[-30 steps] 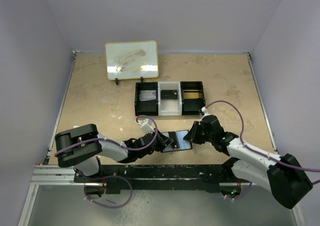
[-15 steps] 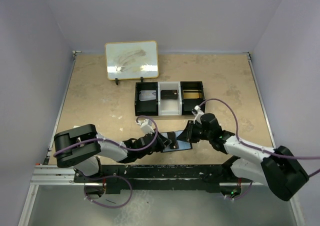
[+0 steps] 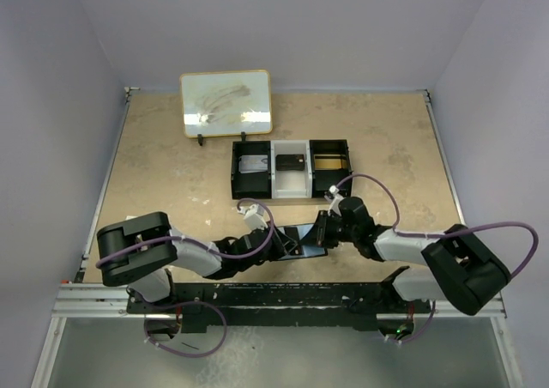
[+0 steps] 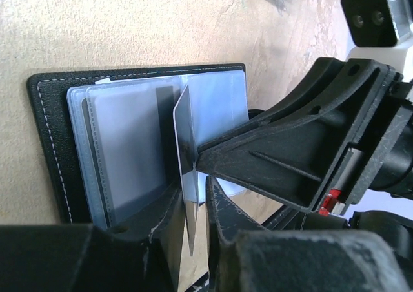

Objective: Take the credit cards out of the card holder

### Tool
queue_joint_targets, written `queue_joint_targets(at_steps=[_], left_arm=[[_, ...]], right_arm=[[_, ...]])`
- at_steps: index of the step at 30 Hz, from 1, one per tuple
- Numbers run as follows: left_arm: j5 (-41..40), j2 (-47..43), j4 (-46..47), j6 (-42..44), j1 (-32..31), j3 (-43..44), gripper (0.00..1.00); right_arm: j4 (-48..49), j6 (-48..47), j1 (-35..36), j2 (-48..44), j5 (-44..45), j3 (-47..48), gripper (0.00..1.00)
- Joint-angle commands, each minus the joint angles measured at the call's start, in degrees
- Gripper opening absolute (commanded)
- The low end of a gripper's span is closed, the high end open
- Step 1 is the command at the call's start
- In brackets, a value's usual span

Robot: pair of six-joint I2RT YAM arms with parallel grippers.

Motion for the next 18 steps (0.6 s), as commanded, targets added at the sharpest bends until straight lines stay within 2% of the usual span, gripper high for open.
queue_joint_targets(at_steps=[1,4,13,16,18], left_arm=[[1.01,1.75,2.39,1.45,-0.29,2.33,0.12],[0.23,1.34,2.28,1.27,-0.29,1.94,0.01],[-2.36,-6.42,-3.64,3.76,-0.29,0.49,0.00],[-2.58,-9.29,-5.15,4.69,-0.29,-0.31,0.00],[-2.58,-11.04,-6.39,5.32,-0.29,-0.55,0.00]], right_arm=[[-4.97,-0.82,0.20,-1.81,3.70,-1.41,0.17],[-8.03,-1.23,0.15,-4.18,4.17,-1.02,0.17],[-15.87,-1.62,0.16,-17.23,8.56,1.93,0.27],[-16.24,-1.38,0.20,-21.29,9.70,2.30,0.39],[-15.18,-1.65,0.21,-22.96,9.13,2.11,0.42]])
